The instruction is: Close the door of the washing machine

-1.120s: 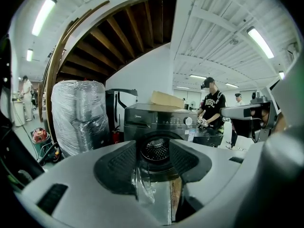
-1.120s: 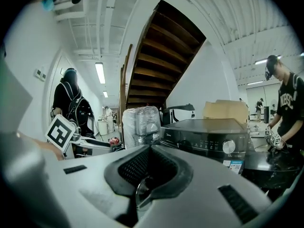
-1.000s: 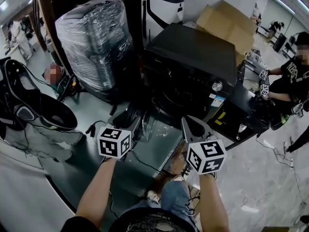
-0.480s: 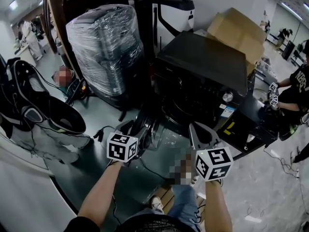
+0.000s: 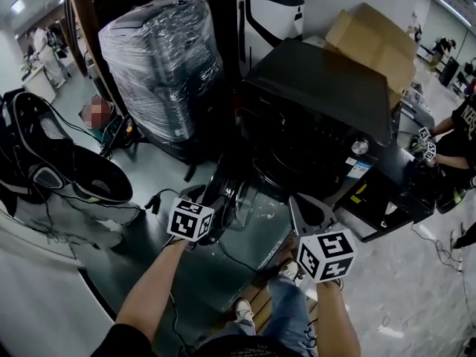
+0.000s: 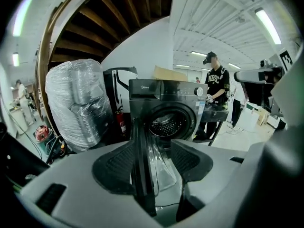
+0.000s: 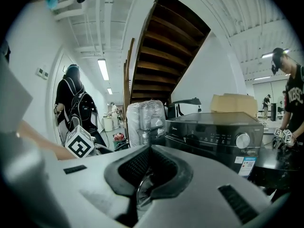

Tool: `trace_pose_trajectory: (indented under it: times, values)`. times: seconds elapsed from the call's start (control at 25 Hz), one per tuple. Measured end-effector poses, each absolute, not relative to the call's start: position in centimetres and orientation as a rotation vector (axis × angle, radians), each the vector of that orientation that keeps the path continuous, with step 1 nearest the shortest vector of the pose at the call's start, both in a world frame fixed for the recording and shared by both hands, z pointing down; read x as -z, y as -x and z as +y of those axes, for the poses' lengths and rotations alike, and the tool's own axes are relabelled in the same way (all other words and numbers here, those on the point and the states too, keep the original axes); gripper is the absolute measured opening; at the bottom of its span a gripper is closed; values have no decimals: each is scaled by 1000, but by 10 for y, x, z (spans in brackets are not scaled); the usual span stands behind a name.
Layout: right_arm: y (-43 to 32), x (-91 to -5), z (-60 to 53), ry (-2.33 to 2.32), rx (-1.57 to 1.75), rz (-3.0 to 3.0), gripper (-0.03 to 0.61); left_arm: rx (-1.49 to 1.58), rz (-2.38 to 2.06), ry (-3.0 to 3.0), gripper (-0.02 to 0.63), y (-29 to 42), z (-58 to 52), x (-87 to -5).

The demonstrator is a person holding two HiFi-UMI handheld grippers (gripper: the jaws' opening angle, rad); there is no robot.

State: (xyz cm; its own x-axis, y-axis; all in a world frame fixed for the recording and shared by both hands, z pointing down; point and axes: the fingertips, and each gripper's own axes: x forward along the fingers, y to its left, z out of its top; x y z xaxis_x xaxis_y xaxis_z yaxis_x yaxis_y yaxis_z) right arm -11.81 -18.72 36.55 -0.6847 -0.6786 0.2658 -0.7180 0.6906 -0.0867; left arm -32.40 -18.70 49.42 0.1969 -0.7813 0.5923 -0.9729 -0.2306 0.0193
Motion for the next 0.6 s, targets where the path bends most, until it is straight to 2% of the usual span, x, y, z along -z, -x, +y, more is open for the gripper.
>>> trace_pose_trajectory:
  times: [0.6]
  values:
    - [134, -409, -204, -1041, -351, -2640, 21, -798, -1463, -2012, 244, 348, -211, -565]
